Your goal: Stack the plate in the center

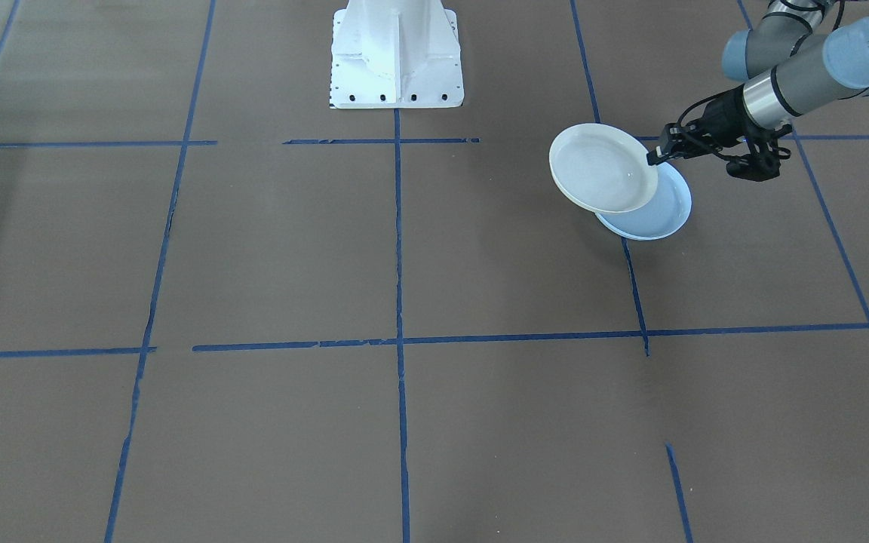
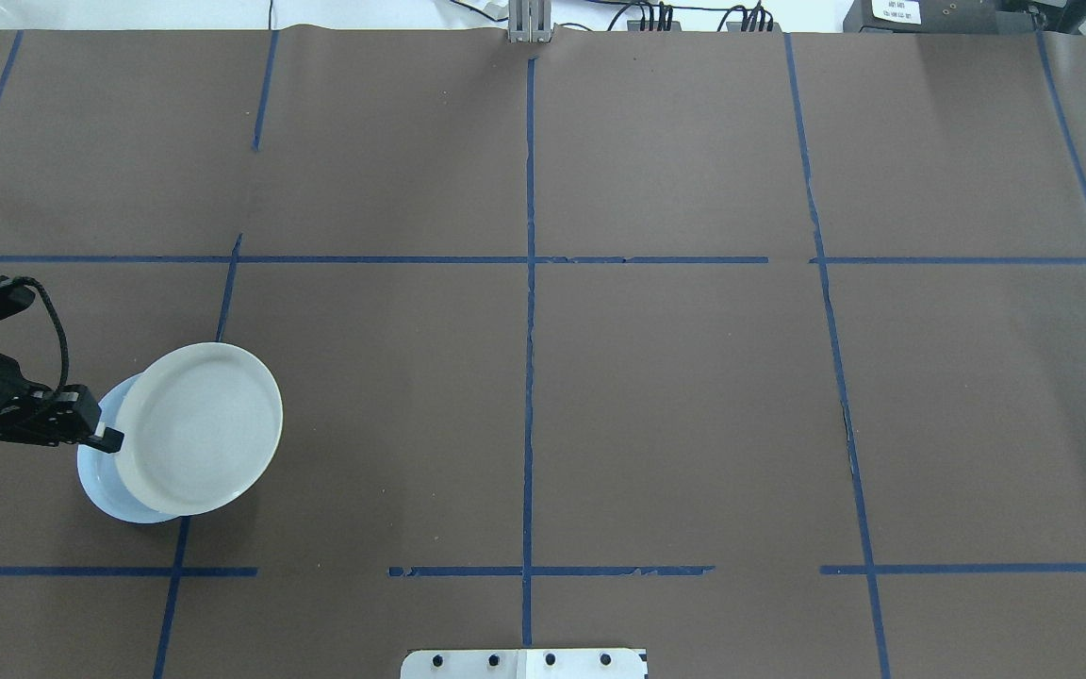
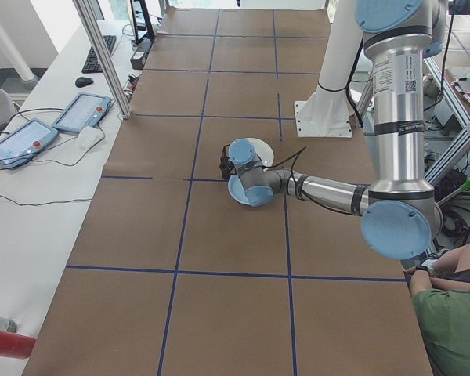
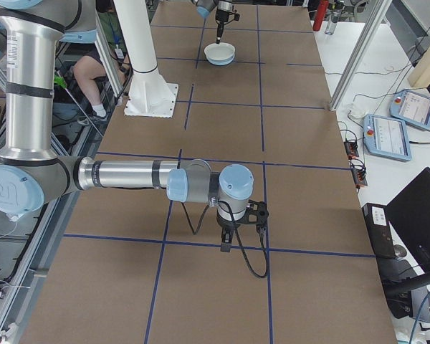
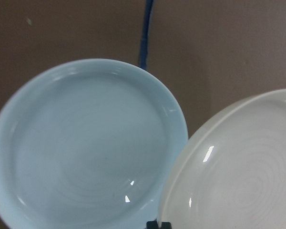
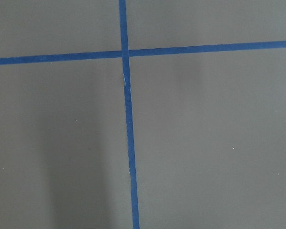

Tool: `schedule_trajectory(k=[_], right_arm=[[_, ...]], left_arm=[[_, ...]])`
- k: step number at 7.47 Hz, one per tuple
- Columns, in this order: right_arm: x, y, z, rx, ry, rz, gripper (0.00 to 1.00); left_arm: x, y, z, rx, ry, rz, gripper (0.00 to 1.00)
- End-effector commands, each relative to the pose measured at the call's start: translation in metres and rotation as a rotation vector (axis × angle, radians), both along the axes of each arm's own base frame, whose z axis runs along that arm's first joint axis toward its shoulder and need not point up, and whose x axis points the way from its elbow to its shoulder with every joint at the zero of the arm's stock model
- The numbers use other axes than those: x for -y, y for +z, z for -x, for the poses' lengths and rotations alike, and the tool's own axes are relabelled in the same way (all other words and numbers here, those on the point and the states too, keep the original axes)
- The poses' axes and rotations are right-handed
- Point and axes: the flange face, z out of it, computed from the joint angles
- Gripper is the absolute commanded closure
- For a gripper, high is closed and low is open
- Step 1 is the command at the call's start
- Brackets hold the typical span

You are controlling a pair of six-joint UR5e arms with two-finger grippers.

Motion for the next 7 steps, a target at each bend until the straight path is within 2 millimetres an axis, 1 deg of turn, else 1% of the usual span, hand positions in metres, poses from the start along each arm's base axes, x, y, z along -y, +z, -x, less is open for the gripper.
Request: schedule_trajectory(k=[1,2,6,7], right_arm=[[0.000,0.000,0.000,0.000,0.000,0.000,0.00],[0.000,0.000,0.000,0.000,0.000,0.000,0.00],[0.000,0.000,0.000,0.000,0.001,0.000,0.00],[0.000,0.000,0.000,0.000,0.000,0.000,0.00]], left_arm=[[0.004,0.047,0.010,0.043,0.019,-0.037,1.00],[0.004,0.059,0.009,0.054,0.028,-0.036,1.00],[0.002,0.069,0.012,0.065,0.035,-0.034,1.00],[0.002,0.069,0.012,0.065,0.033,-0.034,0.77]])
